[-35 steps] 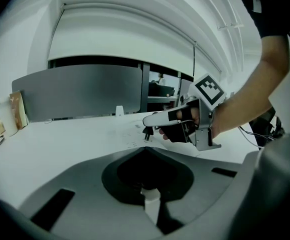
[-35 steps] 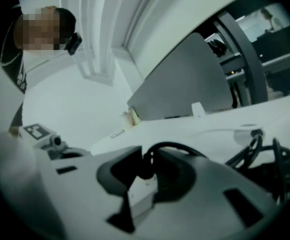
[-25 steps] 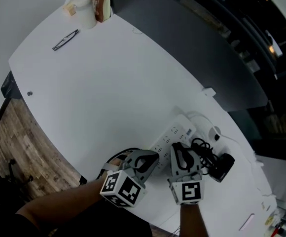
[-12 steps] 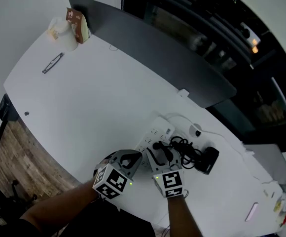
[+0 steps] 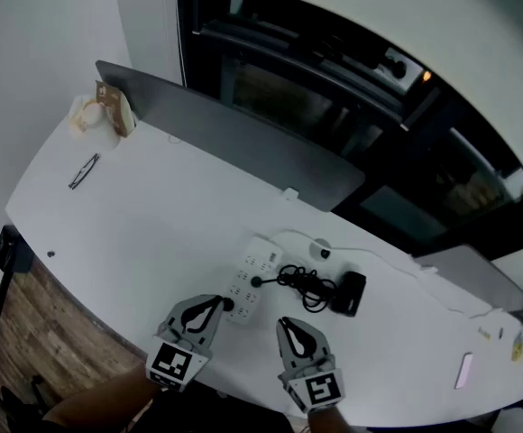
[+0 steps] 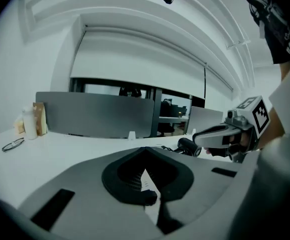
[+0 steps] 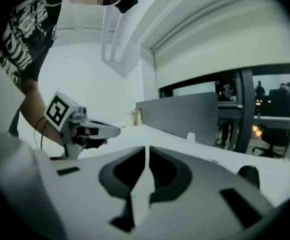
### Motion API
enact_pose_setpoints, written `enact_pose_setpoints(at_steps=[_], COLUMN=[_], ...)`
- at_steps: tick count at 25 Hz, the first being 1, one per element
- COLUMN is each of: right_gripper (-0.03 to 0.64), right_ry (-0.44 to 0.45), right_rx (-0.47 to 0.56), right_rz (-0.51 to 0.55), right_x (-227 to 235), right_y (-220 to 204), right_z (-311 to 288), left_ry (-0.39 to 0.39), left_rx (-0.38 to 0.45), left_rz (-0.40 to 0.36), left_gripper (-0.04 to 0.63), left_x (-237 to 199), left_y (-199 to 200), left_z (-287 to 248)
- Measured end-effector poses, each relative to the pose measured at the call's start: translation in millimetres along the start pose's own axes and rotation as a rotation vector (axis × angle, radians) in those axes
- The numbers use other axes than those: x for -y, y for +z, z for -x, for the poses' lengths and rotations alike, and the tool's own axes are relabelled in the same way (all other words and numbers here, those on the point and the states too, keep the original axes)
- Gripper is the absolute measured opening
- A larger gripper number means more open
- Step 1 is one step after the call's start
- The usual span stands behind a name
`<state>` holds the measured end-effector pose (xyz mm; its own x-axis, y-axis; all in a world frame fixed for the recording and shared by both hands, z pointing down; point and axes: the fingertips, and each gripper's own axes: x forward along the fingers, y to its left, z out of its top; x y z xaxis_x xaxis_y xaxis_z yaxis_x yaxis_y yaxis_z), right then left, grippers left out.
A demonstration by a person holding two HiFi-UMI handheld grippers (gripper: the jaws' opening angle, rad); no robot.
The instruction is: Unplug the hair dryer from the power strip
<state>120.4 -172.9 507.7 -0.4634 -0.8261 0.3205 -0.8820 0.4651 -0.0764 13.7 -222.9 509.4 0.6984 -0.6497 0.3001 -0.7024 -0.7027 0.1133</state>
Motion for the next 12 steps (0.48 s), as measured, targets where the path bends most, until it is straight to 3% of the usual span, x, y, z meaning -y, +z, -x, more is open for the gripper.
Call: enact_pose_setpoints(at_steps=[3,6,12], right_gripper=[0.037,0.037,0.037], right_ry=[-0.047,-0.081,-0.05], right_rx=[0.04,-0.006,0.008], right_rz=[-0.02,-0.073,-0.081], right_x=[5,8,0], right_y=[15,14,29], right_z=[24,35,35], left_ry=[0.007,0.005,-0.002], left_rx=[0.03,0.041,0.048], left_rz=[0.0,0.013,-0.019], left_gripper=[0.023,0.023,0.023], left_x=[6,10,15], left_y=[19,35,54], left_z=[12,17,17])
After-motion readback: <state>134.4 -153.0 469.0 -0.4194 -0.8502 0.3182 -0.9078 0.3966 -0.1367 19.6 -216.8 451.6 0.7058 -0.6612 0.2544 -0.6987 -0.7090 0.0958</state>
